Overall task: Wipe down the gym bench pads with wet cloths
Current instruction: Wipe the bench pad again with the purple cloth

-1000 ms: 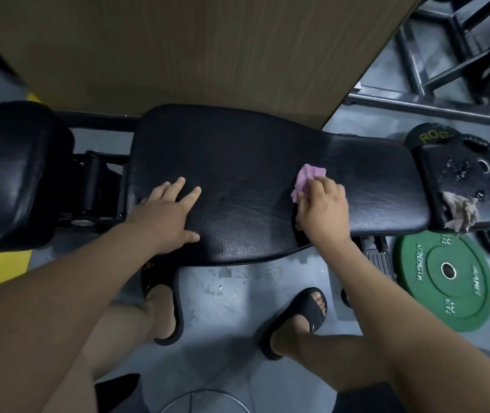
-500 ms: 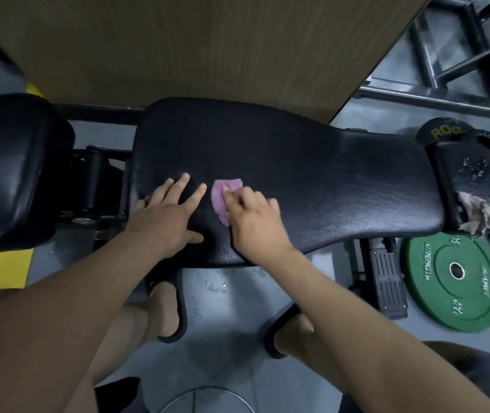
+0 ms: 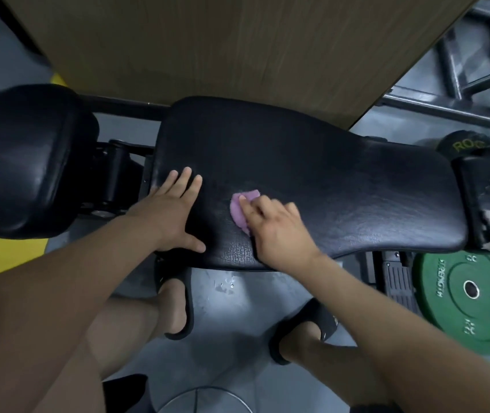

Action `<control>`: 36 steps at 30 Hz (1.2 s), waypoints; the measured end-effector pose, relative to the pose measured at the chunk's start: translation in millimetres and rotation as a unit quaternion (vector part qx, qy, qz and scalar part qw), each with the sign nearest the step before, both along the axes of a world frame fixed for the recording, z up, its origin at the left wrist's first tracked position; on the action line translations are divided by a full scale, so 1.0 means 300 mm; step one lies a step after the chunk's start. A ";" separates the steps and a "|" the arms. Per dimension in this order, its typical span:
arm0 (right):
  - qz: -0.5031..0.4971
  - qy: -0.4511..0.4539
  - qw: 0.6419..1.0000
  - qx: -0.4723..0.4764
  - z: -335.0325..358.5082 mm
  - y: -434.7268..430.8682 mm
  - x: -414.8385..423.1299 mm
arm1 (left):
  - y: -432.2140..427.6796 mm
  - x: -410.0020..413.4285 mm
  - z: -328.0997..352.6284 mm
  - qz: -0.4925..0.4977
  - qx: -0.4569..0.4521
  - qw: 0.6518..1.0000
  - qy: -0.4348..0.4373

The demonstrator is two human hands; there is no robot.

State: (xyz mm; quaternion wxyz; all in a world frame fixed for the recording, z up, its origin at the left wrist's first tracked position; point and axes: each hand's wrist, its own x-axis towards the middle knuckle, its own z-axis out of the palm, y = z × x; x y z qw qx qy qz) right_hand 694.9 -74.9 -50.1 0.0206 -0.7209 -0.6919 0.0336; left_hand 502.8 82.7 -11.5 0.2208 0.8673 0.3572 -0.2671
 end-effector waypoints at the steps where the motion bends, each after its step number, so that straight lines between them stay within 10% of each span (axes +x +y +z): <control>1: -0.007 -0.017 1.000 0.003 0.006 0.023 0.042 | -0.001 -0.005 -0.006 -0.001 0.005 1.000 -0.006; 6: -0.198 -0.021 0.980 -0.018 0.021 0.218 0.152 | -0.014 -0.013 -0.015 0.010 0.022 0.999 -0.026; 14: 0.120 0.041 0.992 -0.015 0.026 0.077 -0.046 | -0.013 -0.030 -0.035 0.024 0.036 0.997 -0.066; 20: -0.083 0.011 0.996 0.008 -0.006 0.330 0.015 | -0.014 -0.058 -0.015 0.036 0.036 0.996 -0.073; 27: 0.133 0.012 0.991 -0.006 0.006 0.167 -0.058 | 0.002 -0.086 -0.029 0.059 0.029 0.996 -0.060; 33: -0.088 -0.025 0.996 0.003 -0.002 0.483 0.046 | 0.015 -0.091 -0.014 0.051 0.010 0.997 -0.064; 36: -0.033 -0.019 0.999 0.004 0.003 0.442 -0.062 | 0.043 -0.117 0.018 0.054 0.011 0.997 -0.053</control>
